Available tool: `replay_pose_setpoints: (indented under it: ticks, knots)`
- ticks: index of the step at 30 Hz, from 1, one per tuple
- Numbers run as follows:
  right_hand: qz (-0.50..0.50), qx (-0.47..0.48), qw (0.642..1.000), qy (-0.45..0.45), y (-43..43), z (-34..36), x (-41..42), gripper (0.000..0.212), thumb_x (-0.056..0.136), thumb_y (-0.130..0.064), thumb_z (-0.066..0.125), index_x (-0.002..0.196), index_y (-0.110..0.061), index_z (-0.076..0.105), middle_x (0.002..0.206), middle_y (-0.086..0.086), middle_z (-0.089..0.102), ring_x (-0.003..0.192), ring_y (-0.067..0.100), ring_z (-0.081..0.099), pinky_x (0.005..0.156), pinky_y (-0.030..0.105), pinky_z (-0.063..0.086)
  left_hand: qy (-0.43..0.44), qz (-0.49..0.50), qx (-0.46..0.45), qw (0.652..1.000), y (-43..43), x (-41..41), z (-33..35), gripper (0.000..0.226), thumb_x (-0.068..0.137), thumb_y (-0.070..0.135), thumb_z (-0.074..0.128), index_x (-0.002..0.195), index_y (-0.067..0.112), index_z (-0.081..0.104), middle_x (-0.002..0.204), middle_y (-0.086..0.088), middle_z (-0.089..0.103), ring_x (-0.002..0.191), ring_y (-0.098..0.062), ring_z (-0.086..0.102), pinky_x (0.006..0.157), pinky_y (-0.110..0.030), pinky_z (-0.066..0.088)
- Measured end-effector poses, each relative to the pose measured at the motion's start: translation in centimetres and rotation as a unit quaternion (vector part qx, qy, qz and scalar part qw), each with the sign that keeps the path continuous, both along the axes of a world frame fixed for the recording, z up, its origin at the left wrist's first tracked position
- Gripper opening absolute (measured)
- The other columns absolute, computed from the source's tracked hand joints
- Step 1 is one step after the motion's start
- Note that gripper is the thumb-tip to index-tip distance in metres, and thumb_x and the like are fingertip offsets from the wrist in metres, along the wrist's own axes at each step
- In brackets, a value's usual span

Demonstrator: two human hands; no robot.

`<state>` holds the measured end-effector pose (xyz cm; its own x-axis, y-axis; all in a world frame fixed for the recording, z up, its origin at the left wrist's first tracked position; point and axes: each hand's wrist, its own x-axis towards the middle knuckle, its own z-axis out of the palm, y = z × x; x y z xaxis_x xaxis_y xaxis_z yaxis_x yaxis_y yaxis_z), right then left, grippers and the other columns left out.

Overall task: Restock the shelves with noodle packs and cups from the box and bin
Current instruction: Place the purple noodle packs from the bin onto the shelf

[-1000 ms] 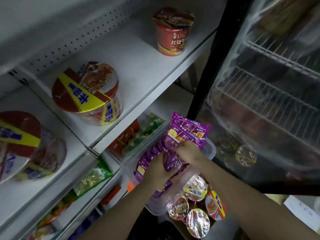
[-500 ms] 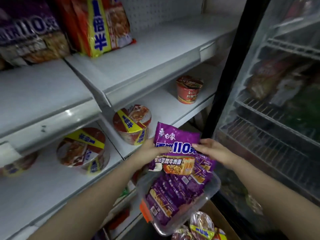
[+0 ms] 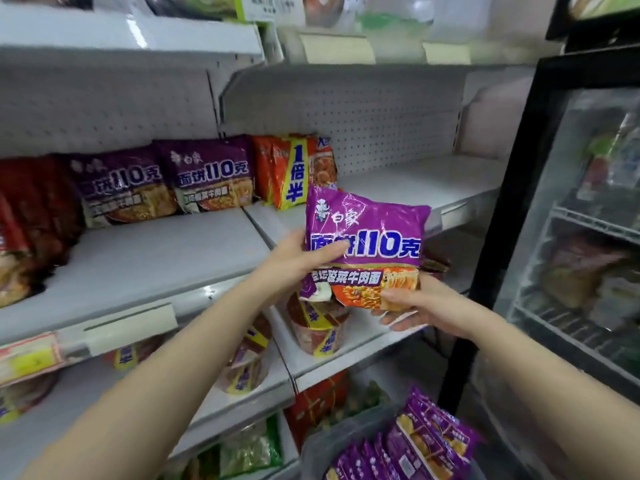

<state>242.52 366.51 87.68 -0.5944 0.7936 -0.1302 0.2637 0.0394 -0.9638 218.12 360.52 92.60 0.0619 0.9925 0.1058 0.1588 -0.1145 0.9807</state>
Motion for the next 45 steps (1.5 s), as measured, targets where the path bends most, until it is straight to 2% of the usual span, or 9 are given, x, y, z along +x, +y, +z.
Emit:
replay_pose_setpoints:
  ticks: [4, 7, 11, 14, 21, 29, 38, 41, 45]
  knots:
    - [0.026, 0.055, 0.998, 0.028, 0.8, 3.9, -5.0, 0.042, 0.079, -0.037, 0.075, 0.114, -0.016, 0.061, 0.097, 0.005, 0.075, 0.082, 0.023, 0.072, 0.069, 0.031, 0.056, 0.087, 0.092, 0.055, 0.99, -1.7, -4.1, 2.5, 0.058, 0.077, 0.03, 0.085, 0.124, 0.024, 0.051, 0.106, 0.009, 0.073, 0.092, 0.0, 0.07, 0.079, -0.025, 0.059]
    - [0.035, 0.103, 0.994, 0.021, 1.1, 6.3, -9.8, 0.036, 0.081, -0.037, 0.074, 0.108, -0.017, 0.062, 0.088, -0.002, 0.076, 0.07, 0.018, 0.069, 0.057, 0.027, 0.05, 0.161, 0.186, 0.088, 0.965, -2.9, -7.8, 3.7, 0.063, 0.072, 0.031, 0.087, 0.123, 0.028, 0.049, 0.111, 0.014, 0.07, 0.096, 0.002, 0.068, 0.088, -0.03, 0.058]
    - [0.04, 0.187, 0.981, 0.033, 1.7, 7.8, -16.3, 0.026, 0.08, -0.038, 0.078, 0.095, -0.019, 0.067, 0.076, -0.007, 0.075, 0.064, 0.012, 0.068, 0.057, 0.023, 0.051, 0.197, 0.268, 0.116, 0.936, -4.2, -13.1, 5.2, 0.057, 0.07, 0.03, 0.088, 0.111, 0.035, 0.049, 0.102, 0.021, 0.066, 0.089, 0.01, 0.063, 0.077, -0.012, 0.049]
    - [0.071, 0.228, 0.97, 0.052, 2.4, 7.9, -21.0, 0.022, 0.079, -0.029, 0.08, 0.097, -0.026, 0.067, 0.085, -0.016, 0.072, 0.076, -0.007, 0.067, 0.067, 0.008, 0.049, 0.194, 0.311, 0.113, 0.924, -4.5, -17.4, 4.7, 0.07, 0.062, 0.037, 0.092, 0.118, 0.032, 0.05, 0.111, 0.013, 0.07, 0.102, -0.002, 0.066, 0.093, -0.031, 0.053]
    - [0.184, 0.247, 0.948, -0.073, 4.8, 6.1, -30.6, 0.046, 0.073, -0.035, 0.085, 0.113, -0.027, 0.066, 0.112, -0.011, 0.071, 0.101, 0.004, 0.066, 0.098, 0.027, 0.049, 0.214, 0.339, 0.063, 0.914, -5.5, -24.7, 1.3, 0.076, 0.064, 0.036, 0.091, 0.128, 0.023, 0.051, 0.119, 0.007, 0.069, 0.111, -0.01, 0.066, 0.102, -0.046, 0.05]
    - [0.15, 0.324, 0.928, -0.11, 6.3, 4.7, -38.1, 0.054, 0.064, -0.064, 0.078, 0.11, -0.038, 0.066, 0.106, -0.016, 0.071, 0.098, 0.004, 0.065, 0.094, 0.037, 0.053, 0.226, 0.456, -0.005, 0.861, -3.3, -28.9, -0.1, 0.121, 0.062, 0.021, 0.093, 0.149, 0.014, 0.01, 0.139, 0.001, 0.047, 0.132, -0.017, 0.047, 0.113, -0.035, 0.038]
    - [0.04, 0.419, 0.888, -0.187, 8.1, 4.6, -43.8, 0.046, 0.078, -0.068, 0.062, 0.109, -0.034, 0.066, 0.102, -0.01, 0.071, 0.095, 0.016, 0.067, 0.08, 0.031, 0.054, 0.283, 0.528, -0.076, 0.797, 2.4, -33.5, -1.4, 0.108, 0.056, 0.052, 0.084, 0.142, 0.009, 0.034, 0.14, -0.009, 0.053, 0.128, -0.026, 0.052, 0.109, -0.039, 0.042]
    - [0.025, 0.434, 0.873, -0.221, 8.6, 4.6, -45.1, 0.049, 0.081, -0.068, 0.058, 0.11, -0.03, 0.067, 0.105, -0.005, 0.071, 0.096, 0.018, 0.066, 0.079, 0.03, 0.053, 0.263, 0.552, -0.094, 0.786, 4.3, -35.2, -2.4, 0.081, 0.078, 0.037, 0.072, 0.138, 0.002, 0.032, 0.133, -0.014, 0.057, 0.122, -0.031, 0.057, 0.101, -0.036, 0.046]
    - [-0.002, 0.445, 0.85, -0.282, 9.9, 4.8, -47.2, 0.066, 0.08, -0.071, 0.055, 0.128, -0.026, 0.054, 0.123, 0.001, 0.063, 0.112, 0.024, 0.059, 0.092, 0.034, 0.049, 0.227, 0.562, -0.068, 0.792, 6.1, -36.6, -3.6, 0.075, 0.077, 0.041, 0.068, 0.137, 0.003, 0.041, 0.131, -0.009, 0.059, 0.121, -0.03, 0.059, 0.102, -0.036, 0.046]
